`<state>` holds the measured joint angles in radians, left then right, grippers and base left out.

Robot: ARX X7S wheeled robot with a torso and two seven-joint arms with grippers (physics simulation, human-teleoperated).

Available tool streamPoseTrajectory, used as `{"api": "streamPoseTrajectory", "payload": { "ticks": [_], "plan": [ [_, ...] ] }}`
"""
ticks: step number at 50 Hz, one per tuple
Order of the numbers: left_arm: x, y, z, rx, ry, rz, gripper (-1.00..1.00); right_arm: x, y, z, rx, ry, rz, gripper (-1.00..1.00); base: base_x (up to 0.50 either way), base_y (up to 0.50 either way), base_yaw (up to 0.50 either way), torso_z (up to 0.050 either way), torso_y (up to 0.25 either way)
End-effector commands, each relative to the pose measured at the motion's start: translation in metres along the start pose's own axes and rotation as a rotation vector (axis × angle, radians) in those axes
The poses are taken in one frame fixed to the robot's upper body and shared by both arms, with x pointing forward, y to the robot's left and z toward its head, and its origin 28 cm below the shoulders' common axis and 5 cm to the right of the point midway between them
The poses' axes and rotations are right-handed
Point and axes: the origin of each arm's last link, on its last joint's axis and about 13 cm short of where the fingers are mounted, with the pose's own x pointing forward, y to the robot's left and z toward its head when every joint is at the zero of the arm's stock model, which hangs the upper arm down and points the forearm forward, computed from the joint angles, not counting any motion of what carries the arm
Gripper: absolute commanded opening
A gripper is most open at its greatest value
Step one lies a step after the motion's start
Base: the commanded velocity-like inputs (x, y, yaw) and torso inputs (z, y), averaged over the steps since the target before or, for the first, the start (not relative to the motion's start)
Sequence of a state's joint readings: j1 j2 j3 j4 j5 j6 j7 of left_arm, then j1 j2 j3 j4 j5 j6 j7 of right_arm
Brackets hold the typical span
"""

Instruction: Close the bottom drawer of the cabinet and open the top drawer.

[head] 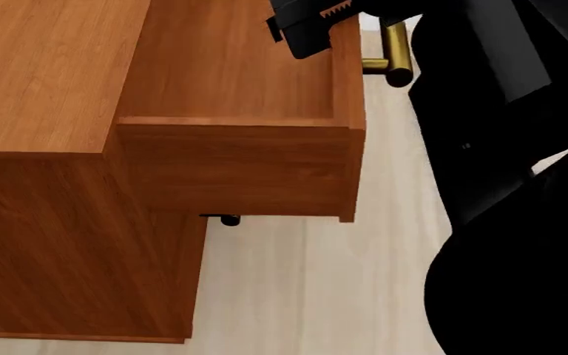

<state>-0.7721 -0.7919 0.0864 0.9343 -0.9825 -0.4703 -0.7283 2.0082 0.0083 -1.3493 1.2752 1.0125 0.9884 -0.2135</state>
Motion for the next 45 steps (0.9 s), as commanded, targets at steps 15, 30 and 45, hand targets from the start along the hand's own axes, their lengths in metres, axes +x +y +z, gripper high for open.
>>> {"api": "streamPoseTrajectory", "payload": {
  "ticks": [15,30,45],
  "plan": [
    [0.000,-0.001,-0.001,-0.008,0.001,-0.001,1.00,-0.012,-0.042,-0.013,0.013,0.067,-0.194,1.00,0.00,0.00,0.00,0.000,0.000],
    [0.001,-0.001,-0.002,-0.010,-0.001,0.003,1.00,-0.015,-0.055,-0.021,-0.005,0.115,-0.254,1.00,0.00,0.00,0.00,0.000,0.000],
    [0.002,-0.001,-0.001,-0.010,-0.002,0.002,1.00,-0.023,-0.068,-0.028,-0.012,0.155,-0.313,1.00,0.00,0.00,0.00,0.000,0.000]
  ]
}}
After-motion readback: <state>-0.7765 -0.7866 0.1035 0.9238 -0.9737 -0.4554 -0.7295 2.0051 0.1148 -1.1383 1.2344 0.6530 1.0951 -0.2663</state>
